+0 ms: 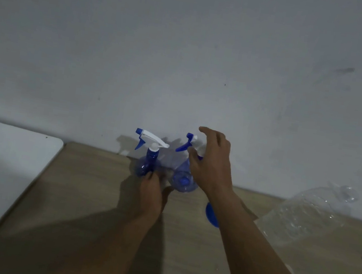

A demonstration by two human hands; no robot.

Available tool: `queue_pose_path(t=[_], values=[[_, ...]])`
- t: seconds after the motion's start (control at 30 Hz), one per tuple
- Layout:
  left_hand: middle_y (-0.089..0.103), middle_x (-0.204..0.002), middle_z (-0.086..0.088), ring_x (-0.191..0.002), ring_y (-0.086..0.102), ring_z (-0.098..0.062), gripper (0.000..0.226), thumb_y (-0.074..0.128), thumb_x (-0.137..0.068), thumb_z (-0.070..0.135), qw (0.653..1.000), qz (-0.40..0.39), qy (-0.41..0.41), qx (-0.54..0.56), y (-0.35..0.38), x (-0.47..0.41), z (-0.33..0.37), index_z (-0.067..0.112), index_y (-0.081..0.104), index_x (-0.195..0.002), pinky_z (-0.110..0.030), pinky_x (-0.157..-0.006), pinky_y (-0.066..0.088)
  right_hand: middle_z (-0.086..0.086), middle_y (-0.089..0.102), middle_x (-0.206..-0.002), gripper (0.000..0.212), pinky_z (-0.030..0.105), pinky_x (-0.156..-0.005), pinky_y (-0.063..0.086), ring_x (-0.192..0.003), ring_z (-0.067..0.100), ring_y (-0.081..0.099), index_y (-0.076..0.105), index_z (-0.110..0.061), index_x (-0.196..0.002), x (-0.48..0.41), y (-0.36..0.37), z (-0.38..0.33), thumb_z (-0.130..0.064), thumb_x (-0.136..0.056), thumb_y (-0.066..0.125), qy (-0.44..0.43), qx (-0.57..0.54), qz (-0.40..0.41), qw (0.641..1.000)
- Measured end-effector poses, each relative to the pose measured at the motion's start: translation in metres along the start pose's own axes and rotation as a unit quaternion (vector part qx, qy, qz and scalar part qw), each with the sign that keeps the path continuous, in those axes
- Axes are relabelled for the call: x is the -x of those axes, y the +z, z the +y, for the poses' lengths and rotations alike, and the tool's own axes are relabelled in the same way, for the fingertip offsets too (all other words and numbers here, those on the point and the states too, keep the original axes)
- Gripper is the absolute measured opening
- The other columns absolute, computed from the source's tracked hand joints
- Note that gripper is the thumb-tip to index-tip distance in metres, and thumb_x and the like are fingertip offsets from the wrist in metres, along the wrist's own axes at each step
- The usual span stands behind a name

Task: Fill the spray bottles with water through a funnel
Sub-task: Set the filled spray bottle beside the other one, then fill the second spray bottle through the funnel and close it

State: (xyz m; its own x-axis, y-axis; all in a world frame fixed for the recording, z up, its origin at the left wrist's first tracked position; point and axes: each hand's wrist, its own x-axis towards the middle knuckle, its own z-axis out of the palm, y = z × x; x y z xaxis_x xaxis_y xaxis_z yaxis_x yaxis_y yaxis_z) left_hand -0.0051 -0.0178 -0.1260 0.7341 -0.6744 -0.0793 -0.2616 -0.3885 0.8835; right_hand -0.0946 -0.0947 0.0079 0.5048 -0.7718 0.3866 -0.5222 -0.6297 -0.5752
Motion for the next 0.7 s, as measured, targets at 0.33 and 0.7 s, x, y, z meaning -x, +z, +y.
queue_pose_path(t=[0.33, 0.7], values=[[0.058, -0.110, 0.013, -0.105, 0.059, -0.011, 0.052, 0.074, -0.083, 0.045, 0.993, -0.035, -0.003, -0.111, -0.061, -0.040, -0.037, 0.034, 0.049, -0.127, -0.022, -0.088, 0.040, 0.003, 0.048, -0.148, 0.050, 0.028, -0.100, 0.040, -0.134, 0.019, 0.044, 0.041, -0.021, -0.150, -0.008, 0.061, -0.054, -0.012, -0.102, 0.051, -0.045, 0.039, -0.138, 0.989], [0.058, -0.124, -0.006, -0.105, 0.054, -0.014, 0.027, 0.063, -0.094, 0.009, 0.977, -0.166, 0.086, -0.100, -0.077, -0.045, -0.037, 0.026, 0.054, -0.112, -0.033, -0.101, 0.042, 0.008, 0.058, -0.116, 0.029, 0.036, -0.092, 0.047, -0.107, 0.026, 0.054, 0.062, -0.011, -0.122, -0.012, 0.091, -0.060, -0.005, -0.094, 0.059, -0.056, 0.147, -0.164, 0.974]])
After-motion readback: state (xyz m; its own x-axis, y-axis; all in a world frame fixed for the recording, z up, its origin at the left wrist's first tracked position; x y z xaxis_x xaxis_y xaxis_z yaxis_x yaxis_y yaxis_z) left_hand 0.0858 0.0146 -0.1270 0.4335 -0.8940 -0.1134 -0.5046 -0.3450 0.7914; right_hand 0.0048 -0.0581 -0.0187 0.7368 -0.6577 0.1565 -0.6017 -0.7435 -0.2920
